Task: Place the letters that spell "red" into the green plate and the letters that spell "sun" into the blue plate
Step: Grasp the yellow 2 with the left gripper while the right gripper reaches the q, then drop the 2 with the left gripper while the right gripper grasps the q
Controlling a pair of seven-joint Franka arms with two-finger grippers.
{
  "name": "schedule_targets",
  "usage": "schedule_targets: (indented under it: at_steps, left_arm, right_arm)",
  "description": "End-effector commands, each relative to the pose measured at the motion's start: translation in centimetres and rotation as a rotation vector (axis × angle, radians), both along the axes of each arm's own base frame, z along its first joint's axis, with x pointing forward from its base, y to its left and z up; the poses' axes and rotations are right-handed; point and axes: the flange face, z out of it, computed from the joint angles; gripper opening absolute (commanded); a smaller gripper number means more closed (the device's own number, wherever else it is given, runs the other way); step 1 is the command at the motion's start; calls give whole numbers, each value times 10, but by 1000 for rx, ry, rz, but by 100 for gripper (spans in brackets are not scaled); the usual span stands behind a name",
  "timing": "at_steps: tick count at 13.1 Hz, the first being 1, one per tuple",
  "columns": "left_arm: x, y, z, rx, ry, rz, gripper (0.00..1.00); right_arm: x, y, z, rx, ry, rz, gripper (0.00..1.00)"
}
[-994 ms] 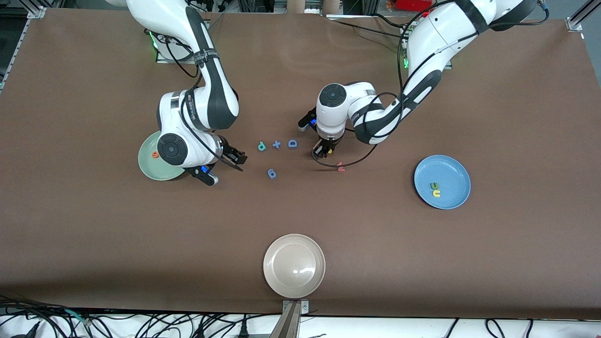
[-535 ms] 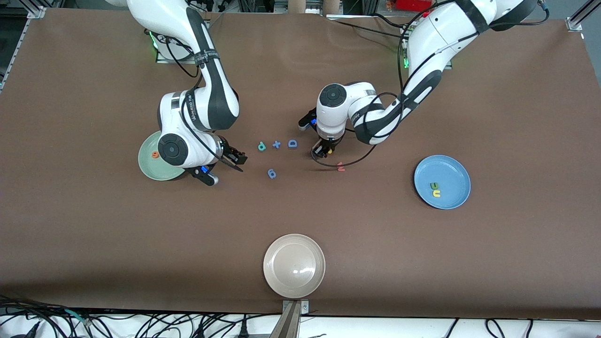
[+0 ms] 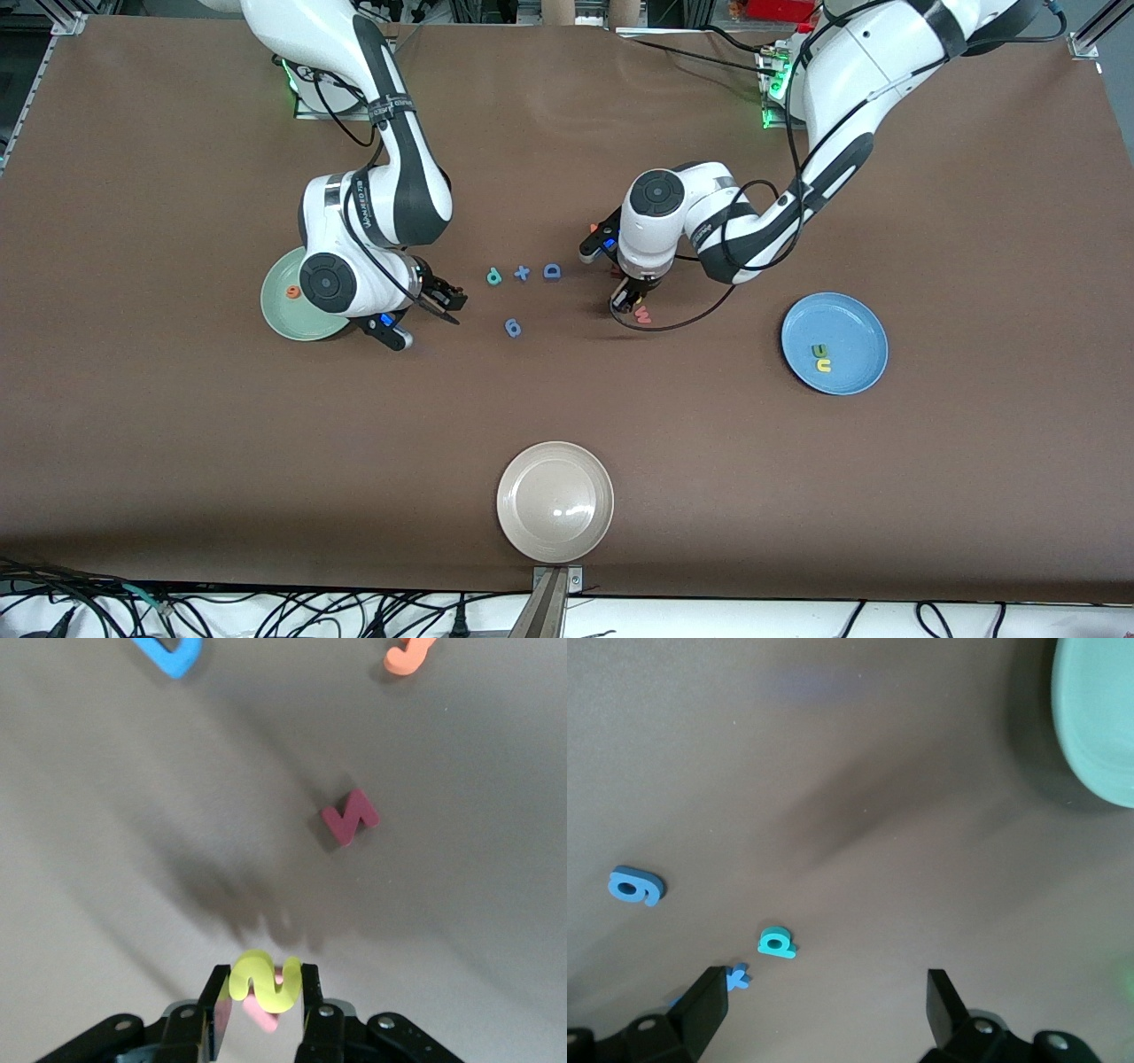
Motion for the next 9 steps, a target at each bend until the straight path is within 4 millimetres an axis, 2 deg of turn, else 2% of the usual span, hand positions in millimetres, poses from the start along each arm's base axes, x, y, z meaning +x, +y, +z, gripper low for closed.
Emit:
schedule_targets:
  at_steps: [1, 2, 3, 6, 7, 9]
  left_arm:
    - [9, 11, 26, 4, -15, 32, 18]
    - [17, 21, 30, -8, 13, 83, 18]
    - [31, 29, 45, 0, 10, 125, 18]
    - [76, 50, 90, 18, 20, 253, 17]
    - [88, 63, 95, 22, 28, 291, 17]
    - [107, 105, 95, 22, 56, 373, 17]
  right_arm:
    - [-7, 34, -9, -16, -44, -28, 99]
    - [-14, 49, -18, -22, -48, -34, 99]
    - [-22, 65, -29, -17, -56, -15, 99]
    - [-31, 79, -48, -32, -61, 14, 99]
    - [-36, 84, -57, -51, -60, 34, 99]
    - [-44, 92, -72, -73, -65, 52, 99]
